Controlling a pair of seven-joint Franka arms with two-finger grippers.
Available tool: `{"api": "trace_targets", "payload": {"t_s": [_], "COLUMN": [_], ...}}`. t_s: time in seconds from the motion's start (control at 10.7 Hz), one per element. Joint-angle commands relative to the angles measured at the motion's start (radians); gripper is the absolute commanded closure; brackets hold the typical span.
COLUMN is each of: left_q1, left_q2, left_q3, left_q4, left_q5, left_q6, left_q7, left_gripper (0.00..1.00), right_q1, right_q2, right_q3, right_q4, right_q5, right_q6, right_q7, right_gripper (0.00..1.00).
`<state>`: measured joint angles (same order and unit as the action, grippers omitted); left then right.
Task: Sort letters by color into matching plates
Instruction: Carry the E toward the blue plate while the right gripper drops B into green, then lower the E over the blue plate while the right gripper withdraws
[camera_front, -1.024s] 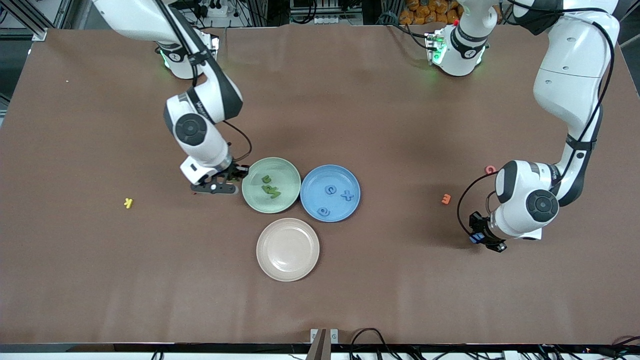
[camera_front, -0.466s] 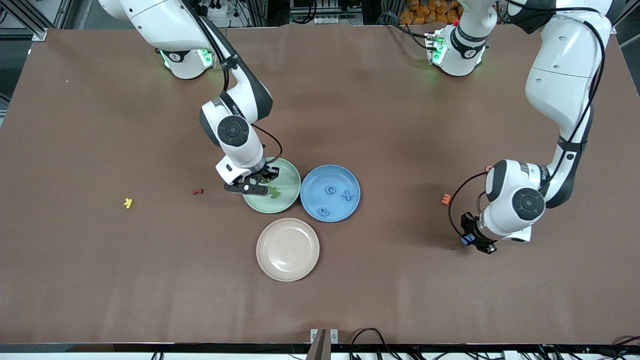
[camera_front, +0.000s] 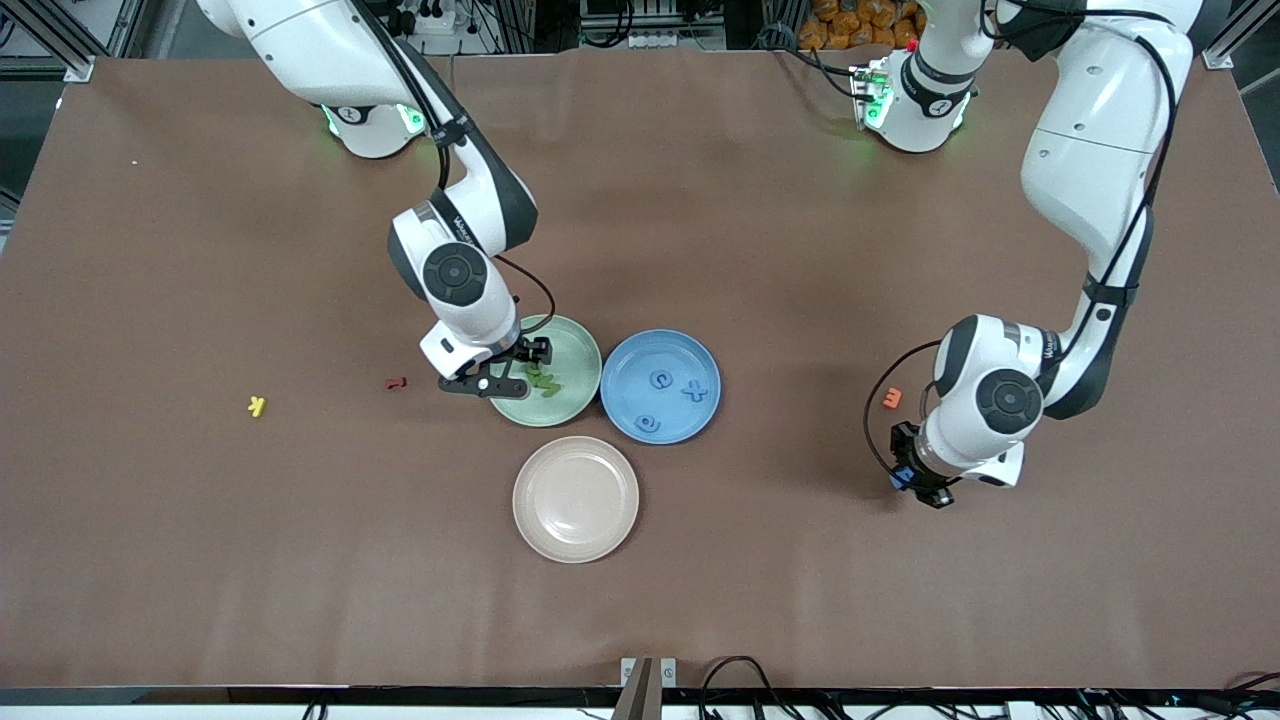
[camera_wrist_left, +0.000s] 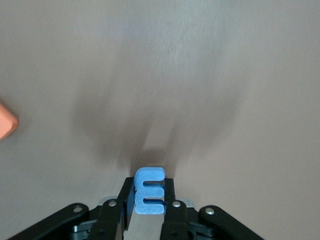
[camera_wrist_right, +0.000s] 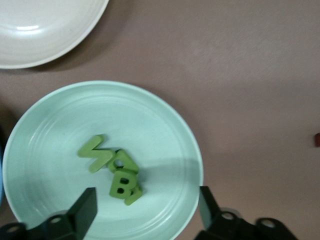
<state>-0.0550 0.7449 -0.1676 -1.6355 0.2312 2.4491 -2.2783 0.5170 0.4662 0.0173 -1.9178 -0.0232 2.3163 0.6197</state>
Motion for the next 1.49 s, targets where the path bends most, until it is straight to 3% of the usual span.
{"api": "trace_targets", "payload": {"t_s": [0.0,0.47,0.84,1.02,1.4], "left_q1": [-0.086,-0.250,-0.353,-0.399,-0.483], "left_q2": [-0.024,-0.027,-0.042,-0.047,-0.064], "left_q3": [0.003,0.005,0.005,0.005,0.005], "left_q4": [-0.003,0.008,0.006,0.008,0.025], "left_q5": [0.023,0.022,0.019,0.017,0.022], "left_q6": [-0.013,-0.018,-0.018,-0.018,-0.016], "left_q7": [0.007,0.005,-0.003,-0.003,0.000], "left_gripper": [1.00,1.00,1.00,1.00,1.00], "right_q1": [-0.098,-0.320,-0.440,-0.477,-0.528], "right_q2": [-0.027,-0.032,-0.034,-0.049,-0.165], "right_q3": [-0.007,-0.014,-0.056,-0.057,-0.065], "right_q4": [0.037,0.112,0.160,0.163,0.164], "right_q5": [-0.004,-0.021,-0.020,-0.020,-0.020], "right_q6": [-0.105,-0.172,-0.175,-0.175,-0.319], "right_q7": [-0.208,-0.550,-0.747,-0.765,-0.755], "right_gripper": [0.00,0.00,0.00,0.00,0.00]}}
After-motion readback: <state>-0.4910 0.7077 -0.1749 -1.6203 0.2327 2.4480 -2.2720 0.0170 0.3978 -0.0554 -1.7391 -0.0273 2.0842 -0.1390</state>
